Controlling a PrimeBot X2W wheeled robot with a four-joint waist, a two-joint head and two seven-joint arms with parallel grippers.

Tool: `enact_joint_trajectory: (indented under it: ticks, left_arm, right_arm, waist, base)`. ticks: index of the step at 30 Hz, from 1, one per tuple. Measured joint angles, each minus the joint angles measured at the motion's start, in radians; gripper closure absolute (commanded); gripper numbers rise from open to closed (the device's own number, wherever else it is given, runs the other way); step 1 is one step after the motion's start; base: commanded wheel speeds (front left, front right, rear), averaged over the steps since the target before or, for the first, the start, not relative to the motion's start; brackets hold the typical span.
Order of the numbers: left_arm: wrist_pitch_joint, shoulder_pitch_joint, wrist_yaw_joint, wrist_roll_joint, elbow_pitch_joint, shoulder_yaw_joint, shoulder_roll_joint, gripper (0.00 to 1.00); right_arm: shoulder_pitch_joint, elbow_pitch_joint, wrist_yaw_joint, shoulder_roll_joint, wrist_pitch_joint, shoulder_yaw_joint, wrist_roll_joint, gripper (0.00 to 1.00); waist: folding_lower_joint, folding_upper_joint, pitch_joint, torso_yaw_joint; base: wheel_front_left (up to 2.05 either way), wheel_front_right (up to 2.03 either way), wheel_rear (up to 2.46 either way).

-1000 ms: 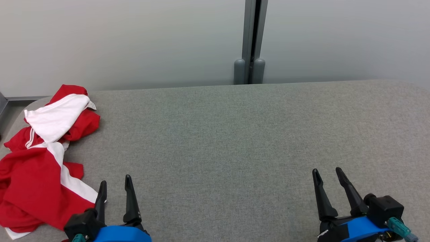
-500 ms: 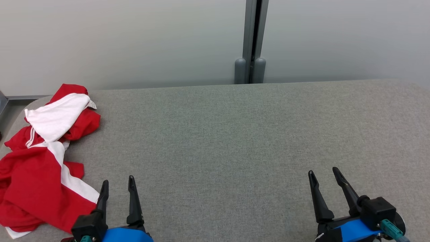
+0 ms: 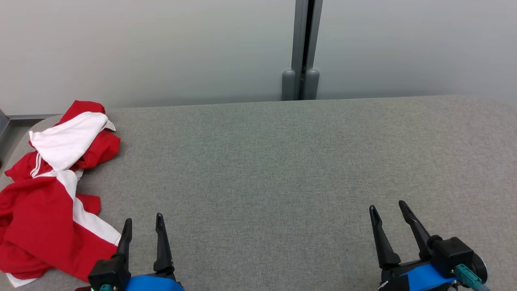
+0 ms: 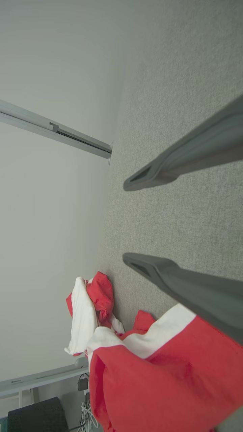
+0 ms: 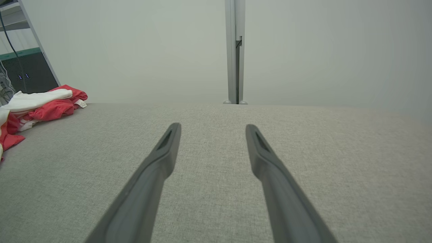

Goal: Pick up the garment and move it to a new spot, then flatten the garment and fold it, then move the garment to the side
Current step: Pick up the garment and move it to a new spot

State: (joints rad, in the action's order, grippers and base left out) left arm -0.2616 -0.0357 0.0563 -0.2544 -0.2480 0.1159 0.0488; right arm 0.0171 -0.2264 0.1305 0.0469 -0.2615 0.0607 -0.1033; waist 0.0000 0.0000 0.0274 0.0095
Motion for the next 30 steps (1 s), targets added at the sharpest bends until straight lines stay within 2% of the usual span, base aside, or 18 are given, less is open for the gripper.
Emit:
enact_joint_trajectory:
  ticks: [9, 14, 19, 30]
  left_arm:
    - [0.0, 0.0, -0.001, -0.001, -0.008, 0.004, 0.0, 0.0]
    - [0.0, 0.003, -0.003, -0.002, -0.013, 0.019, 0.0, 0.0]
    - [0.0, 0.016, -0.004, -0.002, -0.016, 0.022, 0.0, 0.0]
    - [0.0, 0.015, 0.0, -0.001, -0.014, -0.01, 0.001, 0.0]
  right_arm:
    - [0.0, 0.001, 0.0, 0.0, 0.0, 0.0, 0.0, 0.0]
    - [-0.001, 0.005, 0.0, 0.001, -0.001, -0.014, 0.005, 0.0]
    - [-0.001, 0.012, 0.0, 0.001, -0.001, -0.014, 0.005, 0.0]
    - [0.005, 0.011, 0.0, 0.001, -0.001, 0.015, 0.009, 0.0]
  waist:
    - [0.0, 0.0, 0.001, 0.001]
    - [0.0, 0.0, 0.0, 0.029]
    - [0.0, 0.0, -0.008, 0.102]
    - [0.0001, 0.0, -0.011, 0.324]
  base:
    - [0.0, 0.0, 0.0]
    - [0.0, 0.0, 0.0]
    - [0.0, 0.0, 0.0]
    - [0.0, 0.0, 0.0]
